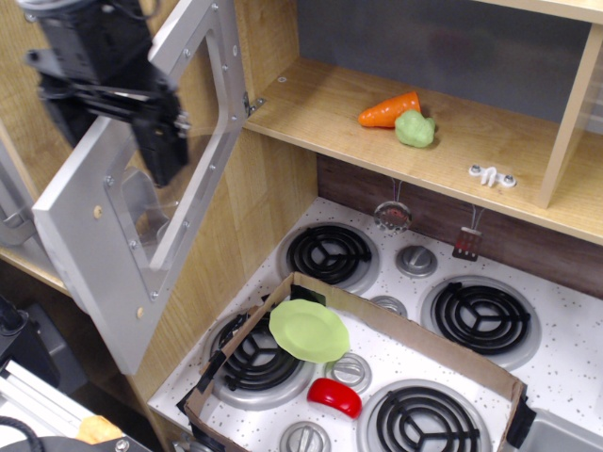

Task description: Close microwave

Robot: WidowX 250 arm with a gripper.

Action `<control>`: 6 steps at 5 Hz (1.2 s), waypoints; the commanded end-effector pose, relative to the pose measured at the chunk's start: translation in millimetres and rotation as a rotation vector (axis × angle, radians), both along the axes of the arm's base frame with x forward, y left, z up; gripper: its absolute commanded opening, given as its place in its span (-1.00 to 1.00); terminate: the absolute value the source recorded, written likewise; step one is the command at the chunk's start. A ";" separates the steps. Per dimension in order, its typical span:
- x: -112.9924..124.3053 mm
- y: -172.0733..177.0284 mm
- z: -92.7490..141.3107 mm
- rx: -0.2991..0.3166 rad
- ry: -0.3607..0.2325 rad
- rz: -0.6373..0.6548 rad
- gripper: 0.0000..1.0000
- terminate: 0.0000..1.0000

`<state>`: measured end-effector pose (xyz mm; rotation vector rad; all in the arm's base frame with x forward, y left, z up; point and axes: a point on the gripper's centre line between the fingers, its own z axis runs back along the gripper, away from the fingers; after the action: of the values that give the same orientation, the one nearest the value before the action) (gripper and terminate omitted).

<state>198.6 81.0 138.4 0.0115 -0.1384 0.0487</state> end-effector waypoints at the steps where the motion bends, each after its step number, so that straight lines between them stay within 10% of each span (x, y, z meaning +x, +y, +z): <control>1: 24.9 -36.0 -6.9 0.000 -0.006 -0.050 1.00 -1.00; 2: 35.4 -51.2 -5.2 0.026 0.004 -0.079 1.00 -1.00; 5: 64.9 -87.0 108.5 0.257 -0.068 -0.142 1.00 -1.00; 6: 55.0 -82.5 105.4 0.254 -0.065 -0.128 1.00 -1.00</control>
<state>255.5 0.5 229.0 0.2497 -0.1595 -0.1028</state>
